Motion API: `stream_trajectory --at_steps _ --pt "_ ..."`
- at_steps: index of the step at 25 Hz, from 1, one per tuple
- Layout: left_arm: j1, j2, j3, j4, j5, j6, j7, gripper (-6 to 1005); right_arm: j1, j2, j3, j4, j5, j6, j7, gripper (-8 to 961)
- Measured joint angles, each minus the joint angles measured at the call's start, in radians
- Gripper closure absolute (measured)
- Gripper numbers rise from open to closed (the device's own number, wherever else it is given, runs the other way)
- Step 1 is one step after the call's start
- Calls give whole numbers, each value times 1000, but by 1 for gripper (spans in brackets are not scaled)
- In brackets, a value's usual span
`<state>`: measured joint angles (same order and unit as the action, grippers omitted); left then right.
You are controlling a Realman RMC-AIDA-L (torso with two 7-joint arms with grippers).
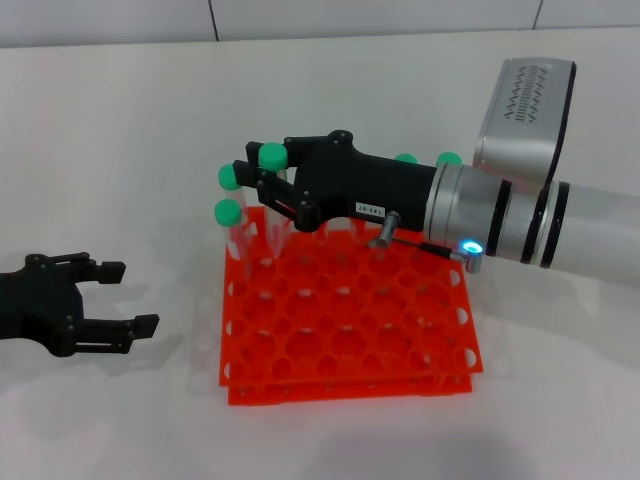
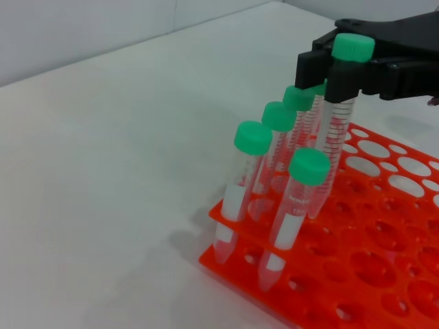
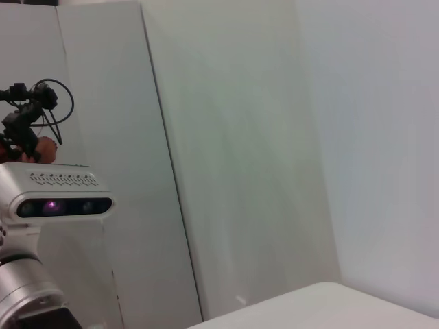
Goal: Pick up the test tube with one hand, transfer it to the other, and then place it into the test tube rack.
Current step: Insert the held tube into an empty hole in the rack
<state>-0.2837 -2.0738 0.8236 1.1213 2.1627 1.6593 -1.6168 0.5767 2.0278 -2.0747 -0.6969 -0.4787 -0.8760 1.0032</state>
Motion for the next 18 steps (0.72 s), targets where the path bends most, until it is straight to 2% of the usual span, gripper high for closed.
stream_trajectory --at_steps 18 --pt "0 -2 0 -13 0 -1 0 126 1 0 9 8 0 24 -26 751"
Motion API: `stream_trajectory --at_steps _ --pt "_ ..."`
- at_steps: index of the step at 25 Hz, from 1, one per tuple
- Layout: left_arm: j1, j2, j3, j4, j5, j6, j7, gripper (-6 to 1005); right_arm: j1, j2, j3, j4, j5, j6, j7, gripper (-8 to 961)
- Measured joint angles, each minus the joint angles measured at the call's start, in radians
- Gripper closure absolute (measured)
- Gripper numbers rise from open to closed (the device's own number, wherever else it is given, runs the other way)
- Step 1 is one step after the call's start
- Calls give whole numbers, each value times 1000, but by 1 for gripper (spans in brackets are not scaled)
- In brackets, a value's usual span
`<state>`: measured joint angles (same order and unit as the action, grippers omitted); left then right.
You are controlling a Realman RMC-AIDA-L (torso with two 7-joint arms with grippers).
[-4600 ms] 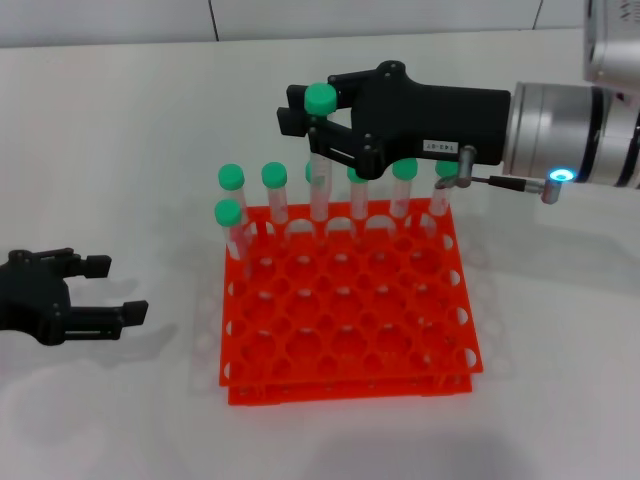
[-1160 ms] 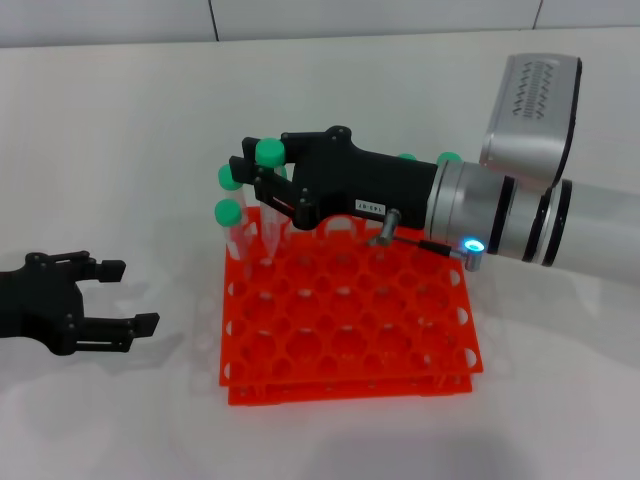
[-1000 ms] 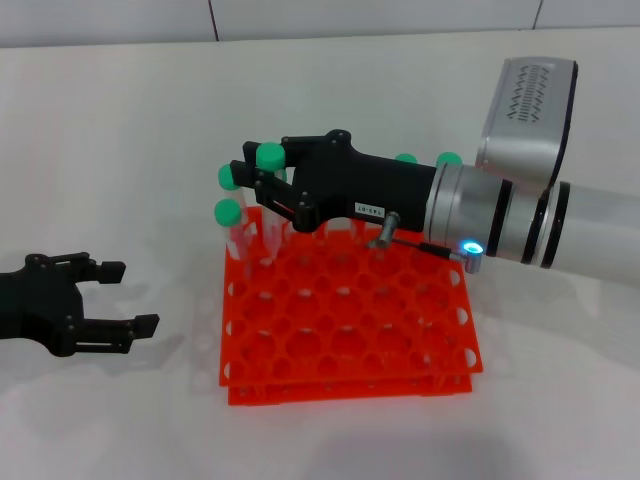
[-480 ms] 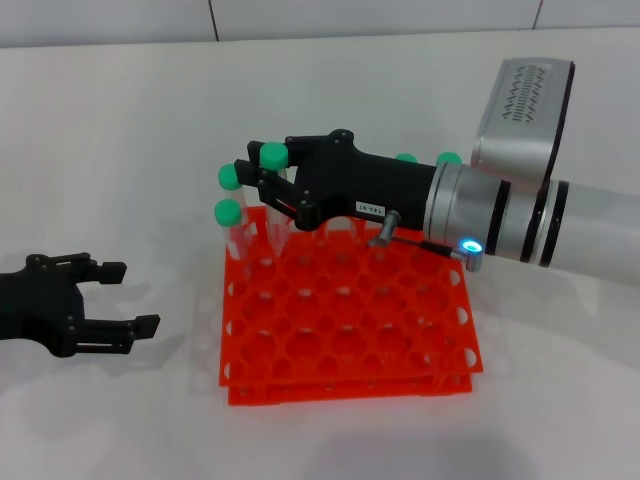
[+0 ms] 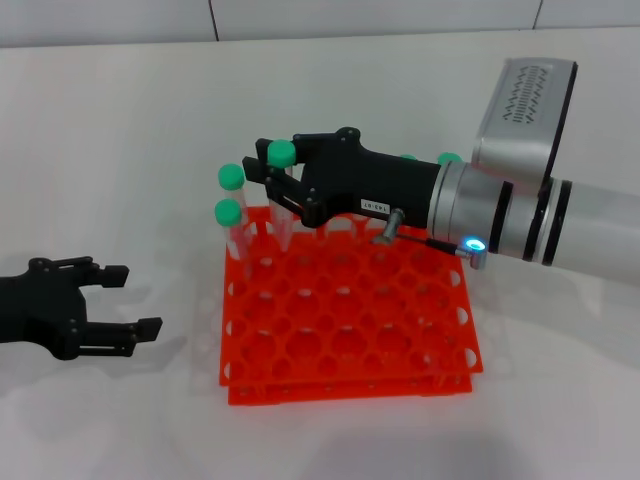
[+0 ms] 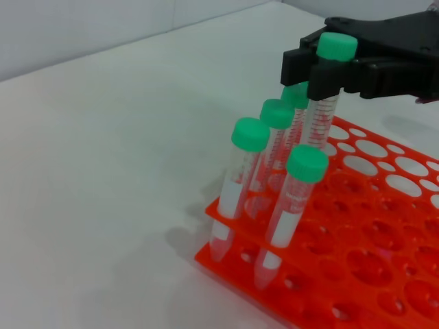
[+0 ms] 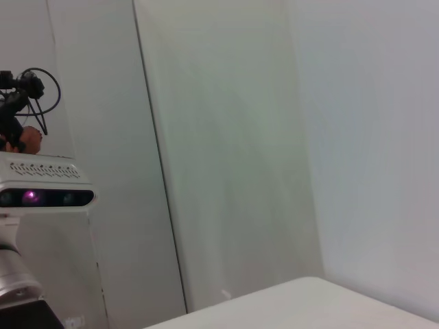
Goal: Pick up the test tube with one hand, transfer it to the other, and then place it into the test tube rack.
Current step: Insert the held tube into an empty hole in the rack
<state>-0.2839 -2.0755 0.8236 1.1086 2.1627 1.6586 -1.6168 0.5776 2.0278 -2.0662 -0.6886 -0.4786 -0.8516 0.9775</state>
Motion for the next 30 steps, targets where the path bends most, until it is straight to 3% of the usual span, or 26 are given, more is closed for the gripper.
stream_trajectory --at_steps 30 --pt "-3 0 2 -3 0 2 0 129 1 0 -30 40 12 -8 2 750"
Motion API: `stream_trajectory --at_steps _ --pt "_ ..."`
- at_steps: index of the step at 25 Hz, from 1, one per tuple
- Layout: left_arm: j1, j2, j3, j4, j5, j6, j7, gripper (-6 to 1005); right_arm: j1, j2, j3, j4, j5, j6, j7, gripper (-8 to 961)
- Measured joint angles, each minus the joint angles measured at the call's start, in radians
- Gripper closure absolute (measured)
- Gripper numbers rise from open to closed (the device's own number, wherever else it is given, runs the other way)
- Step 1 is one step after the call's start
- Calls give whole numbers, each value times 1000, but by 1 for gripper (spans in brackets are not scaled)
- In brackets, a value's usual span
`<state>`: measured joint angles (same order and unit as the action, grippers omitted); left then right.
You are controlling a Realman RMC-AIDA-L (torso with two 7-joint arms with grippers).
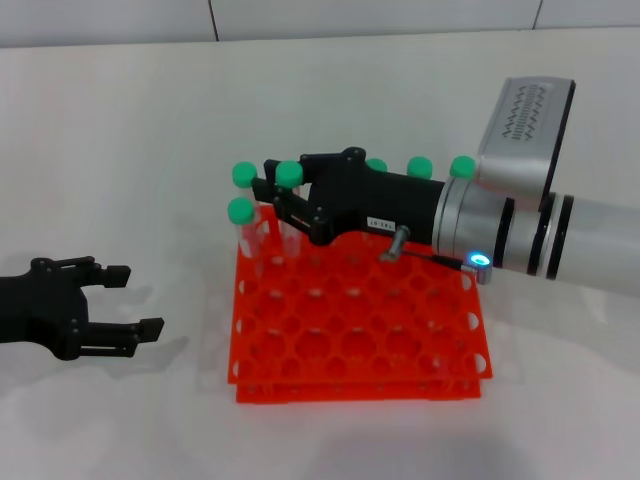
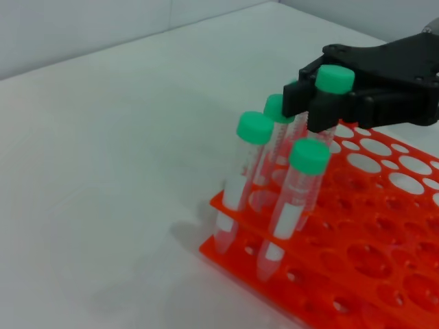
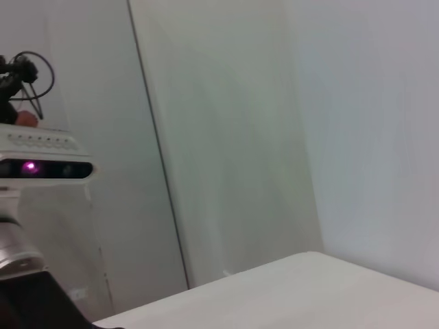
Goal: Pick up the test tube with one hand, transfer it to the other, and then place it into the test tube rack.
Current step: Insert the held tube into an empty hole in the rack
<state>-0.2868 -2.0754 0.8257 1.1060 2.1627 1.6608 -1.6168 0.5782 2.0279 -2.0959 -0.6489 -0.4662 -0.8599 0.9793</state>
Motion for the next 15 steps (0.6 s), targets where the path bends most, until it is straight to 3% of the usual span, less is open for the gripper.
stream_trajectory --at_steps 15 --pt "0 0 3 0 0 1 0 130 6 -3 -6 -3 -12 -57 -2 645"
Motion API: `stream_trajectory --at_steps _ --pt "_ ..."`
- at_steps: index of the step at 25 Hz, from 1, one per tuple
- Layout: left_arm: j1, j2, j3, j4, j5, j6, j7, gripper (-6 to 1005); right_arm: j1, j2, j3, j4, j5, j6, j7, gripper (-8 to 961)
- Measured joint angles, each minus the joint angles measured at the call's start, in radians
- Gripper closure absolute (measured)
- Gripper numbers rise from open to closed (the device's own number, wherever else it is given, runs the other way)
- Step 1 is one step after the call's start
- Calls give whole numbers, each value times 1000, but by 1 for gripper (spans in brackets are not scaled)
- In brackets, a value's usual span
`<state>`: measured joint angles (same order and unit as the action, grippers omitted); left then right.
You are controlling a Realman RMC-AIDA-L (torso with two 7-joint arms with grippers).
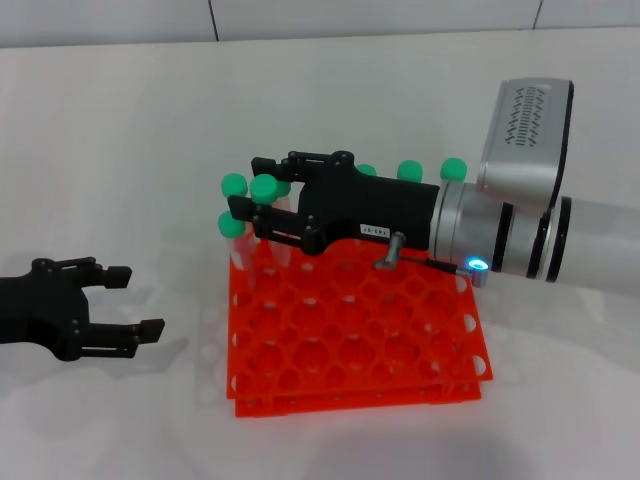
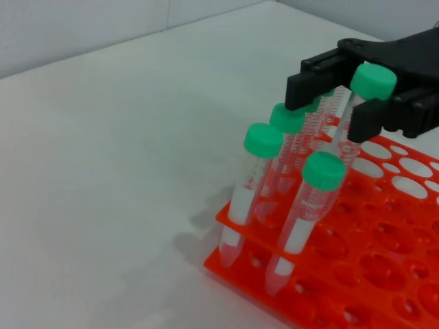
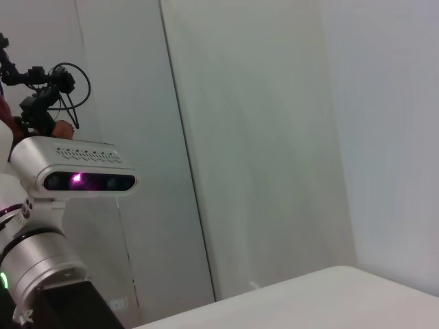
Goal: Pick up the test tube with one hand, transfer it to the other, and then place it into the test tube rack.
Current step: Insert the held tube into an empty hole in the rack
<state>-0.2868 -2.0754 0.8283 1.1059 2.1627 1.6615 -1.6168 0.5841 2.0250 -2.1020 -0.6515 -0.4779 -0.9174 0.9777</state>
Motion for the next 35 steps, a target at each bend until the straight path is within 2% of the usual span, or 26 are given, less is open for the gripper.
stream_trajectory --at_steps 1,7,12,25,31,35 --pt "0 0 0 0 0 0 0 130 0 0 0 0 -2 0 0 638" --pt "1 0 0 0 0 1 0 130 0 0 3 -4 -12 -1 0 426" --pt "3 0 0 0 0 3 0 131 -2 0 9 -6 -12 -14 -1 203" --pt "7 0 0 0 0 14 0 132 -18 -5 20 -20 -13 -59 -11 156" --pt "9 0 -5 7 -11 20 15 132 -102 -17 68 -88 -22 -153 -53 134" --pt "10 1 -13 8 -46 41 43 133 -173 -17 169 -148 -132 -243 -41 137"
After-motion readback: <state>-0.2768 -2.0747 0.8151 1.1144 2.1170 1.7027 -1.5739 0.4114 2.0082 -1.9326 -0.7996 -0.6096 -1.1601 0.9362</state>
